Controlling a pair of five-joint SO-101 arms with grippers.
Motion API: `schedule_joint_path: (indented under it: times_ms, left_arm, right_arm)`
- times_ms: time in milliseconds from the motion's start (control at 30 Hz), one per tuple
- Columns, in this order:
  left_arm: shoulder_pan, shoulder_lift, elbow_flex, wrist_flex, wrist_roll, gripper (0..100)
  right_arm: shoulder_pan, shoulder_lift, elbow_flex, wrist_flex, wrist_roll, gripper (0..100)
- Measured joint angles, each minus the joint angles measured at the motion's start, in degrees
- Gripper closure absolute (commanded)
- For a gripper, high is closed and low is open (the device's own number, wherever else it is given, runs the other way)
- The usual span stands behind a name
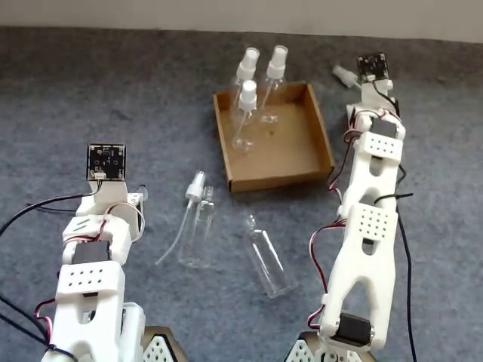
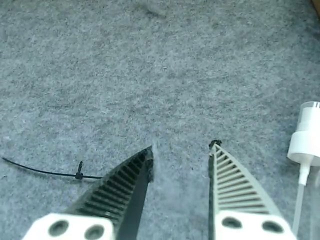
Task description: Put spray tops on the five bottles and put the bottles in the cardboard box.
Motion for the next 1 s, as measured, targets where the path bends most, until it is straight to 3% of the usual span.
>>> schedule_joint_path:
  times_ms: [867,1000]
  left_arm:
    - [0.0,0.0,0.0,0.0,0.0,83]
    - [0.0,0.0,0.4,0.0,0.0,83]
  right_arm:
    - [0.3,2.0,-0.1,3.2,-0.1,82.2]
    - [0.3,3.2,-0.2,3.2,-0.1,88.4]
